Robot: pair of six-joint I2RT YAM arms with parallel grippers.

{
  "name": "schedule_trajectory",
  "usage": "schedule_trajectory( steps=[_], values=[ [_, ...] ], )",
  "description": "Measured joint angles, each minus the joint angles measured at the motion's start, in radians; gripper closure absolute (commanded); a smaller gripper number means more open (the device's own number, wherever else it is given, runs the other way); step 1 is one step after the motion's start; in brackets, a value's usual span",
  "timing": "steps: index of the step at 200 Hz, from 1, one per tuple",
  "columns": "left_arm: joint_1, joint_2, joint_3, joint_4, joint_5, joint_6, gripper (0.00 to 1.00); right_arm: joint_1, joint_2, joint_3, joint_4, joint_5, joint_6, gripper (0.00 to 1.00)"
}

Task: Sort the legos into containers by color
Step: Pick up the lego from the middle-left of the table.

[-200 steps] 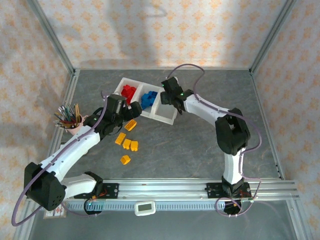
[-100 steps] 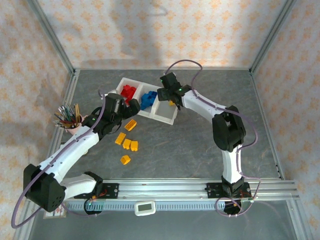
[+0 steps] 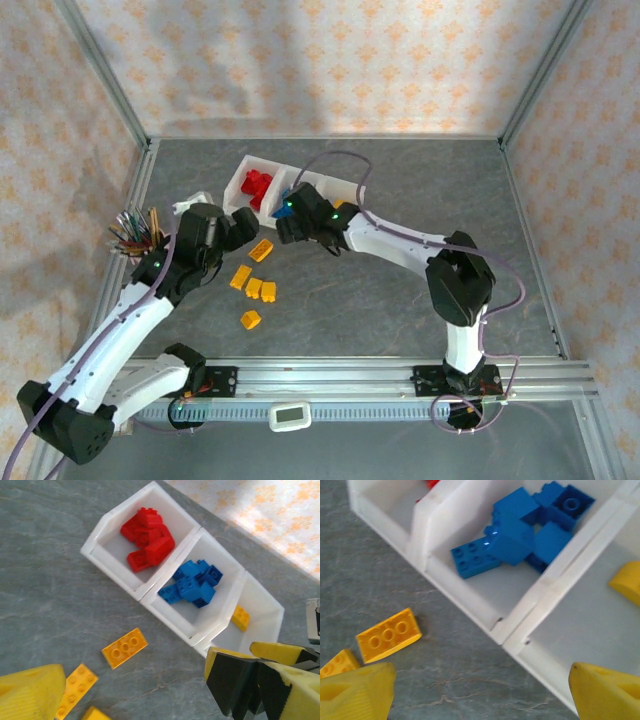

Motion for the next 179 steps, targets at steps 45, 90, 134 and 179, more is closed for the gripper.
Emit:
schedule_trajectory(
  steps=[45, 90, 134, 179],
  values=[
    [0.006, -0.098, -0.036, -0.123, -0.055, -0.051, 0.01, 0.072, 0.1, 0.02, 0.006, -0.021, 0.034, 0.07],
    [0.006, -0.159, -0.059, -0.183, -0.09, -0.099, 0.0, 0.097, 0.208, 0.086, 0.006, -0.043, 0.034, 0.05],
    [0.006, -0.159, -0.059, -0.2, -0.127, -0.122, 0.0, 0.107, 0.314, 0.213, 0.01, -0.07, 0.022, 0.02],
    [0.006, -0.158, -0.059, -0.206, -0.149, -0.13, 0.0, 0.114, 0.414, 0.328, 0.0, -0.076, -0.016, 0.01]
  ],
)
